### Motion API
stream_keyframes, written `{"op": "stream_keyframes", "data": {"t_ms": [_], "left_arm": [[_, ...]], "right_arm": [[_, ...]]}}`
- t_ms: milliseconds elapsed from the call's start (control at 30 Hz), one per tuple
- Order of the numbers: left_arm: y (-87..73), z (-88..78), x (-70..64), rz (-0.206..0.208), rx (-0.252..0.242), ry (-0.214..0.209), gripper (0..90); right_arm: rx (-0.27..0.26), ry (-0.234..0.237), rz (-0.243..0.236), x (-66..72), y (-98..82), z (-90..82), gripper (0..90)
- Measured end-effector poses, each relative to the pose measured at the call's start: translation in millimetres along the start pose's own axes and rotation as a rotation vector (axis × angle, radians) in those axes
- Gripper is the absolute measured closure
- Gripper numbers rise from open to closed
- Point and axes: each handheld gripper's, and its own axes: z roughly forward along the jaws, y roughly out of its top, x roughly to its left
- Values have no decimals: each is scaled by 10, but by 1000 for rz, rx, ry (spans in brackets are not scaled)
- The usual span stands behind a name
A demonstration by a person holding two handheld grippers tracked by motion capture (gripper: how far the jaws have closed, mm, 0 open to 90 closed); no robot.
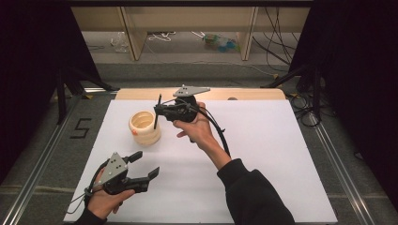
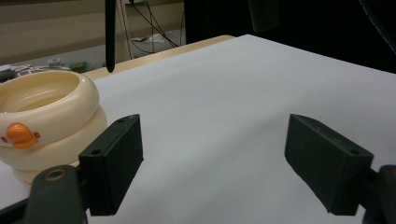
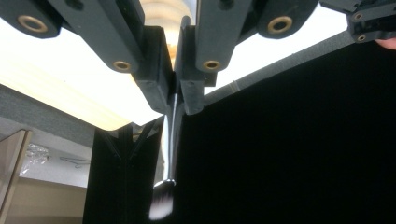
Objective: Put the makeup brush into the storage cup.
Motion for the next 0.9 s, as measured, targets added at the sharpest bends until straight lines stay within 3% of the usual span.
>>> {"op": "stream_keyframes", "data": {"t_ms": [333,367,400,900], "left_arm": [[1,0,-2,-2,0,-2,194],[-8,15,-21,-38,-4,-36,194],[1,0,1,0,1,-6,194],[0,5,-2,0,1,-9,193]], "right_arm": [[0,-16,-10,-26,46,98,838],[1,-15,-7,-29,52,107,838],[1,-19,-10,-36,59,115,839],[0,-38,-20,-63,131,280,838]]}}
